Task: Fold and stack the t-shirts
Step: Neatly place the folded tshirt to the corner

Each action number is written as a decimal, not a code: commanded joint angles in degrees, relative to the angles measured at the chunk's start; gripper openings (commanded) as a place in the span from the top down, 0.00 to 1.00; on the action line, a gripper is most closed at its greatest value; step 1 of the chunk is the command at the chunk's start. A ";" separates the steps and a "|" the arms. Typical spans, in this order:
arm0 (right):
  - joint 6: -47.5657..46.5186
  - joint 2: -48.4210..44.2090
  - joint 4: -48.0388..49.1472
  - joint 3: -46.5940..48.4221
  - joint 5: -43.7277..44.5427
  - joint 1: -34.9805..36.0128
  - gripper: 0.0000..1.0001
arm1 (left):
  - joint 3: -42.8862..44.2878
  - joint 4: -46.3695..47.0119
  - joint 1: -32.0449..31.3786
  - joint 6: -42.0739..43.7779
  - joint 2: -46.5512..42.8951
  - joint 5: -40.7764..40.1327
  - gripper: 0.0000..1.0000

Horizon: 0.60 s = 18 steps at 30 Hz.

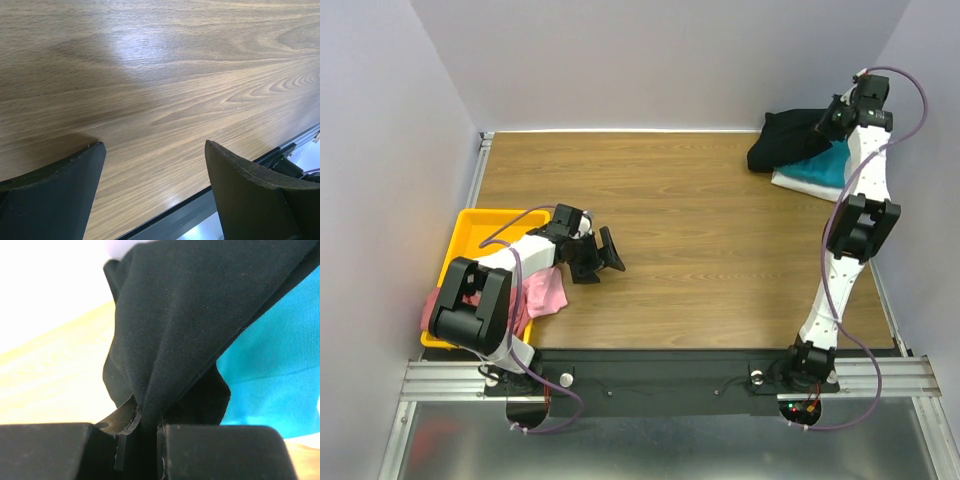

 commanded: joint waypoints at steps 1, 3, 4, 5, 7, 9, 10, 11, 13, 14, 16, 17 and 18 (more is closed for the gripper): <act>7.94 -5.08 10.93 -0.74 -6.92 -4.35 0.99 | -5.07 -6.16 -0.68 1.25 2.78 -3.63 0.06; 11.97 -5.61 13.82 -2.32 -8.77 -5.23 1.00 | -5.42 -6.07 -0.68 1.25 2.60 -3.72 0.06; 12.78 -5.70 14.27 -2.33 -8.78 -5.33 0.99 | -5.60 -5.99 -0.68 1.16 2.78 -3.72 0.06; 13.83 -5.79 14.54 -2.15 -8.69 -5.41 1.00 | -5.60 -5.81 -0.68 1.25 2.87 -3.81 0.06; 14.45 -5.96 15.07 -2.24 -7.99 -5.41 1.00 | -5.69 -5.81 -0.68 1.16 2.96 -3.90 0.06; 15.07 -6.66 15.59 -2.59 -7.55 -5.50 1.00 | -5.69 -5.72 -0.68 1.25 2.96 -3.90 0.06; 15.42 -7.02 16.21 -3.37 -6.94 -5.76 1.00 | -5.69 -5.72 -0.68 1.33 2.96 -3.98 0.06; 16.29 -7.28 16.65 -3.82 -6.84 -5.94 1.00 | -5.78 -5.64 -0.68 1.42 2.87 -4.07 0.06; 17.53 -8.42 18.57 -5.74 -7.45 -6.73 0.99 | -6.13 -5.72 -0.68 1.42 2.87 -4.25 0.06; 18.49 -8.77 19.37 -6.36 -7.55 -6.99 0.99 | -6.30 -5.64 -0.68 1.51 2.87 -4.25 0.06; 18.85 -9.83 20.34 -7.16 -7.72 -7.43 1.00 | -6.83 -5.28 -0.68 1.51 2.87 -4.25 0.06; 18.94 -10.18 20.52 -7.42 -7.64 -7.52 1.00 | -7.01 -5.20 -0.68 1.42 2.87 -4.16 0.06; 18.77 -10.44 20.60 -8.29 -7.55 -7.70 1.00 | -7.18 -4.93 -0.68 1.51 2.87 -4.16 0.06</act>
